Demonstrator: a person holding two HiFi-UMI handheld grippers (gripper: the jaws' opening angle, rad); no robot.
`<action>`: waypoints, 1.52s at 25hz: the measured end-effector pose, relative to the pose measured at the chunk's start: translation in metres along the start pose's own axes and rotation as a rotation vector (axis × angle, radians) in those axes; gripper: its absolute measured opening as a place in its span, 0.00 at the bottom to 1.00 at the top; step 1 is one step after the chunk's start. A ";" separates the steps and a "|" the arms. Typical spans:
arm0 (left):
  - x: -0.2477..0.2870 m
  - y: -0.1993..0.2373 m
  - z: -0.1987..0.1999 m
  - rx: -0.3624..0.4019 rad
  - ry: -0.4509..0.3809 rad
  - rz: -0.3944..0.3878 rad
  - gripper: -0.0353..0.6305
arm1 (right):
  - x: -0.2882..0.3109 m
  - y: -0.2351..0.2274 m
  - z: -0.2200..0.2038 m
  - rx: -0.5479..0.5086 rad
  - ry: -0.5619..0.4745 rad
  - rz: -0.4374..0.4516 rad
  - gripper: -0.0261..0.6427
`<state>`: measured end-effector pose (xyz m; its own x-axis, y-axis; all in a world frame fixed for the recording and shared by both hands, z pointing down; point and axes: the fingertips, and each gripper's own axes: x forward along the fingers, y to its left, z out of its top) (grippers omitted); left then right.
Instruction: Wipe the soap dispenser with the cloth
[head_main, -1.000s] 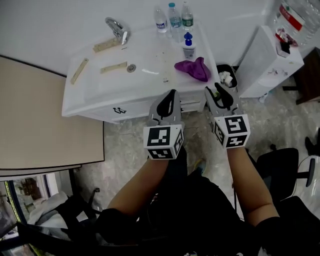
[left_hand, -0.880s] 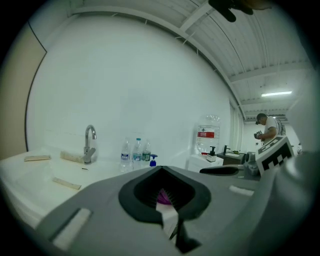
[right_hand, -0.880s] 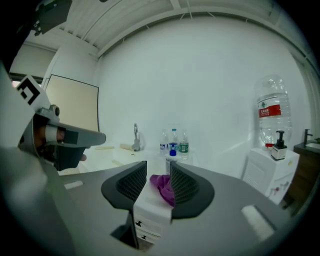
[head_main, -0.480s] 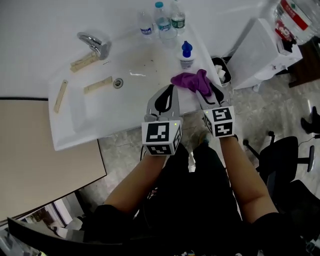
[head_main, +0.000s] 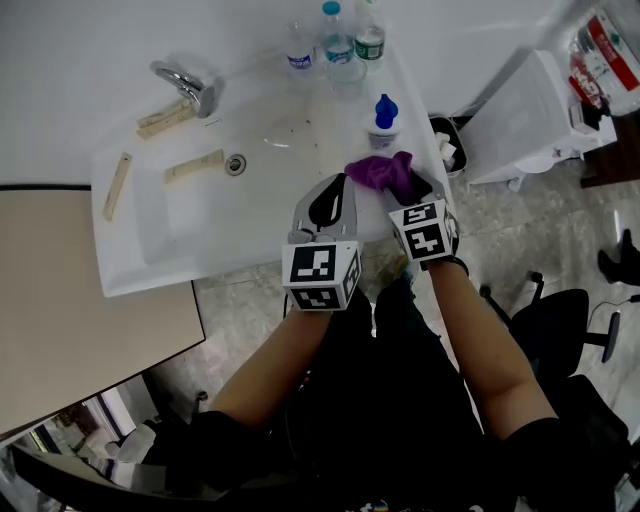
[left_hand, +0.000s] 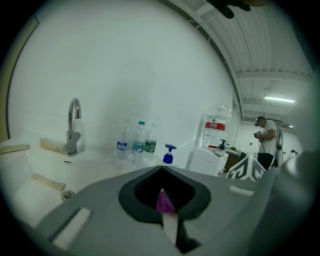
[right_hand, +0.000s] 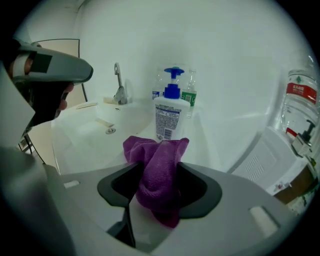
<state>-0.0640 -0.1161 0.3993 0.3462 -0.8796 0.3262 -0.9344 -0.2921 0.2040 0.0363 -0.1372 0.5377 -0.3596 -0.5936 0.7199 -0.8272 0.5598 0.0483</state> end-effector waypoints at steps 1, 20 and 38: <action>0.001 0.002 0.001 -0.002 0.000 0.005 0.05 | 0.004 0.000 -0.001 -0.011 0.015 -0.001 0.38; 0.001 0.019 0.009 0.002 0.009 0.013 0.05 | 0.006 -0.028 0.064 0.097 -0.104 -0.045 0.24; 0.013 0.009 0.025 0.017 0.006 0.021 0.05 | -0.068 -0.080 0.168 0.095 -0.395 -0.048 0.24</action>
<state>-0.0701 -0.1393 0.3821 0.3269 -0.8833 0.3361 -0.9427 -0.2798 0.1815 0.0547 -0.2387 0.3689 -0.4424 -0.8046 0.3962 -0.8766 0.4812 -0.0016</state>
